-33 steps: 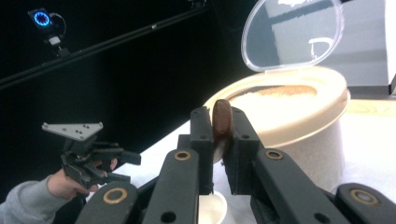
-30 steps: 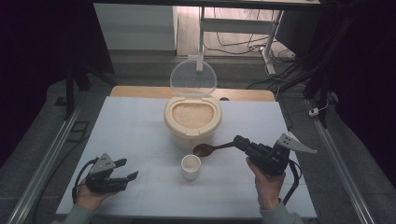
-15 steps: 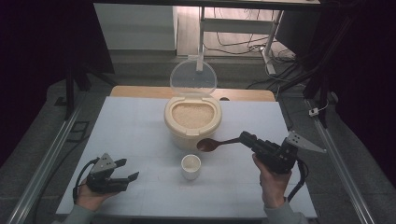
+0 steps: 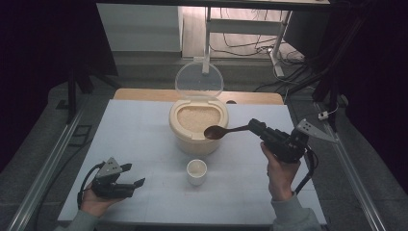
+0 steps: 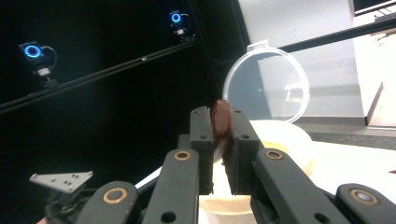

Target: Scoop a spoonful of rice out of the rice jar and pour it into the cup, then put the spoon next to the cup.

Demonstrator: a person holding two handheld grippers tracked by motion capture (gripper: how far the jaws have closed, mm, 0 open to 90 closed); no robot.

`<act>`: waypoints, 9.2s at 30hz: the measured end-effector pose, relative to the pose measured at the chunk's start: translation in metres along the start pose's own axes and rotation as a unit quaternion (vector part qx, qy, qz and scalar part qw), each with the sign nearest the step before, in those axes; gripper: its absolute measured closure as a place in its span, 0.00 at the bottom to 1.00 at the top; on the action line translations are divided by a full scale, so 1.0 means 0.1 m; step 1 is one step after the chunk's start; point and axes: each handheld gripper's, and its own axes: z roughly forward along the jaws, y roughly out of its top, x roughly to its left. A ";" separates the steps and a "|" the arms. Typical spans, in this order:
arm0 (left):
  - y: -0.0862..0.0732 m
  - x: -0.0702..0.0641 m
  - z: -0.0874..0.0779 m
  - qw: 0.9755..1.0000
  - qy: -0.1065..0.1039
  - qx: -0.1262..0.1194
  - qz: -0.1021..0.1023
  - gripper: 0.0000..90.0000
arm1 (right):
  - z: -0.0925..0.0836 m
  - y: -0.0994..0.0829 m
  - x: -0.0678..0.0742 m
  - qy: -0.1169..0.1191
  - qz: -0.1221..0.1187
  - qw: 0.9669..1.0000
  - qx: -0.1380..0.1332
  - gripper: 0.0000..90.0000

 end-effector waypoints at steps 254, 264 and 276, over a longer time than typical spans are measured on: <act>0.02 0.01 0.12 1.000 0.002 0.024 0.011 0.24 | 0.05 -0.24 -0.24 0.009 0.066 0.986 0.152 0.92; 0.03 0.01 0.13 1.000 0.003 0.024 0.010 0.24 | -0.11 -0.21 -0.28 0.005 0.066 0.984 0.168 0.92; 0.03 0.01 0.13 1.000 0.004 0.024 0.009 0.24 | -0.18 -0.25 -0.24 0.020 0.064 0.976 0.205 0.92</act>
